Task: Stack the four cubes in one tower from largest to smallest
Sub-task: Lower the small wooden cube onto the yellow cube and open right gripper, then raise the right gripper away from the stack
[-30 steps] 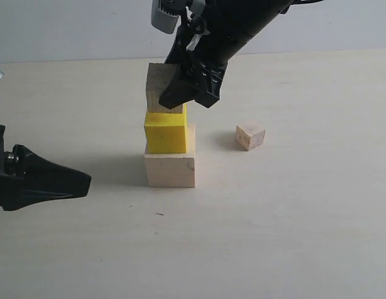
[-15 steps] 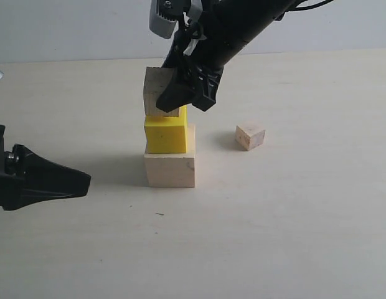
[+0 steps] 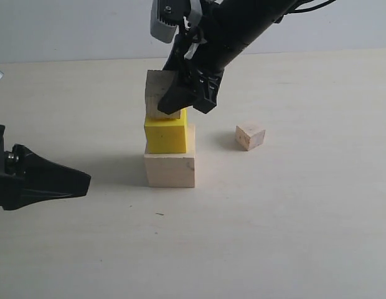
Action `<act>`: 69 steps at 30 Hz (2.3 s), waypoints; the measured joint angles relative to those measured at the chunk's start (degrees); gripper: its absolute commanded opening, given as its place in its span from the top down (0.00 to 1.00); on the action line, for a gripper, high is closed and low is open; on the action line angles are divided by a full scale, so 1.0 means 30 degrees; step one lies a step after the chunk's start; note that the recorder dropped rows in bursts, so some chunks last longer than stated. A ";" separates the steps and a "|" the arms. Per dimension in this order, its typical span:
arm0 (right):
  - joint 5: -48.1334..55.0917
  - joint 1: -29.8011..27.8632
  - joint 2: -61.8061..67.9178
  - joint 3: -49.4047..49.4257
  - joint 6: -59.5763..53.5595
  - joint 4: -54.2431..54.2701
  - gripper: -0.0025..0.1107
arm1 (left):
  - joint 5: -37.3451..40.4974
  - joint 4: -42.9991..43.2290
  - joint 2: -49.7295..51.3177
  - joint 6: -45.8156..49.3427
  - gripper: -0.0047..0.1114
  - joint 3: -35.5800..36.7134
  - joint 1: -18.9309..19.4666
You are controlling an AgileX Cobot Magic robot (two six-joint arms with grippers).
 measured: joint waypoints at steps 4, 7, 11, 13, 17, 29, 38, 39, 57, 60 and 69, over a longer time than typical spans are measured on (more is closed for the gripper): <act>0.0000 0.0000 0.0000 0.0000 0.0000 0.0502 0.43 | 0.0000 0.0000 0.0000 0.0000 0.96 0.0000 0.0000; 0.0000 0.0000 0.0000 0.0000 0.0000 0.0502 0.43 | 0.0000 0.0000 0.0000 0.0000 0.96 0.0000 0.0000; 0.0000 0.0000 0.0000 0.0000 0.0000 0.0502 0.43 | 0.0000 0.0000 0.0000 0.0000 0.96 0.0000 0.0000; 0.0000 0.0000 -0.0045 0.0000 0.0036 0.0502 0.43 | 0.0000 0.0000 0.0000 0.0000 0.96 0.0000 0.0000; 0.0000 0.0000 -0.0677 0.0000 0.0077 0.0502 0.43 | 0.0000 0.0000 0.0000 0.0000 0.96 0.0000 0.0000; -0.1857 0.0049 -0.3133 0.0000 0.5376 -0.2454 0.62 | -0.0149 0.0000 0.0000 0.0000 0.96 0.0000 0.0000; -0.5164 -0.0590 -0.3095 0.0000 1.8060 -1.2244 0.74 | -0.0074 0.0000 0.0000 0.0000 0.96 0.0000 0.0000; -0.5248 -0.0809 -0.2891 0.0000 1.8920 -1.2607 0.72 | 0.0002 0.0000 0.0000 0.0000 0.96 0.0000 0.0000; -0.0160 -0.3656 -0.2877 0.0000 2.9416 -1.7063 0.93 | 0.0218 0.0000 0.0000 0.0000 0.96 0.0000 0.0000; -0.0314 -0.3656 -0.2879 0.0000 2.8376 -1.5689 0.93 | 0.0188 0.0000 0.0000 0.0000 0.96 0.0000 0.0000; -0.1232 -0.3656 -0.1532 0.0000 2.4969 -1.4078 0.79 | 0.0143 0.0000 0.0000 0.0000 0.96 0.0000 0.0000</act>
